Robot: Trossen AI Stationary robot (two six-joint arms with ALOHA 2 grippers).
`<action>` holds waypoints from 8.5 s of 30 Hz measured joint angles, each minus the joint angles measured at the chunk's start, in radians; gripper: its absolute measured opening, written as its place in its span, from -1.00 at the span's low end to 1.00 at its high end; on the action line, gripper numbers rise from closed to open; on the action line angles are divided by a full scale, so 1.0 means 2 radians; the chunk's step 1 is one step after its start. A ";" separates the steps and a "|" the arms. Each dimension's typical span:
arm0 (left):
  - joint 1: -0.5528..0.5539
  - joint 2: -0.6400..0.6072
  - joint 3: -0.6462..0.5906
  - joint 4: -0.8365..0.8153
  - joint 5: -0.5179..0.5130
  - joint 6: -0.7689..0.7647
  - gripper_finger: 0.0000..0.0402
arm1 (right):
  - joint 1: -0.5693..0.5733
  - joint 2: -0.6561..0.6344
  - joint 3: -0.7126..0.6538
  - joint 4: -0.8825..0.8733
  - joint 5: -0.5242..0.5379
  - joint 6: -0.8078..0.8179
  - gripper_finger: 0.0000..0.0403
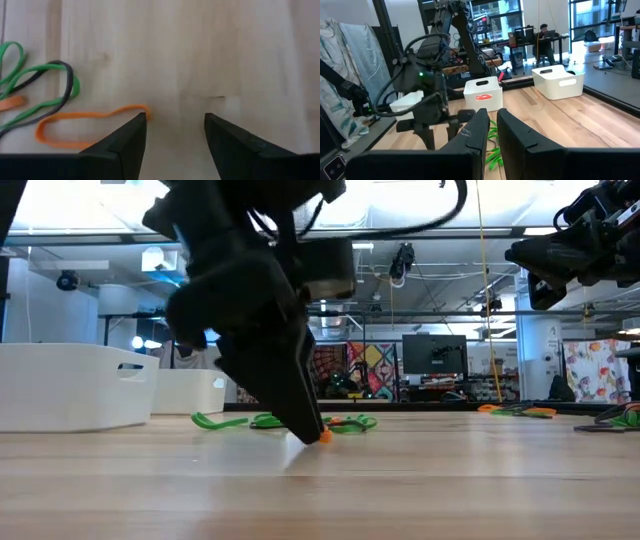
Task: Sort rubber bands into baskets
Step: Put the orange rubber band into the middle white bin, then put the green rubber band into the top white bin
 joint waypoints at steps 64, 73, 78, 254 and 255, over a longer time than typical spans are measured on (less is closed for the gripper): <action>0.017 -0.252 -0.021 -0.234 -0.049 -0.118 -1.00 | 0.000 0.000 0.000 0.000 0.000 0.000 -0.83; 0.053 -0.349 -0.051 -0.496 -0.102 -0.290 -1.00 | 0.000 0.000 0.000 0.000 0.000 0.000 -0.83; 0.085 -0.379 -0.139 -0.455 -0.048 -0.351 -1.00 | 0.000 0.000 0.000 0.000 0.000 0.000 -0.83; 0.640 -0.072 0.094 -0.497 -0.101 0.079 -0.33 | 0.000 0.000 0.000 0.000 0.000 0.000 -0.83; 0.639 -0.085 0.094 -0.499 -0.093 0.082 -0.28 | 0.000 0.000 0.000 0.000 0.000 0.000 -0.83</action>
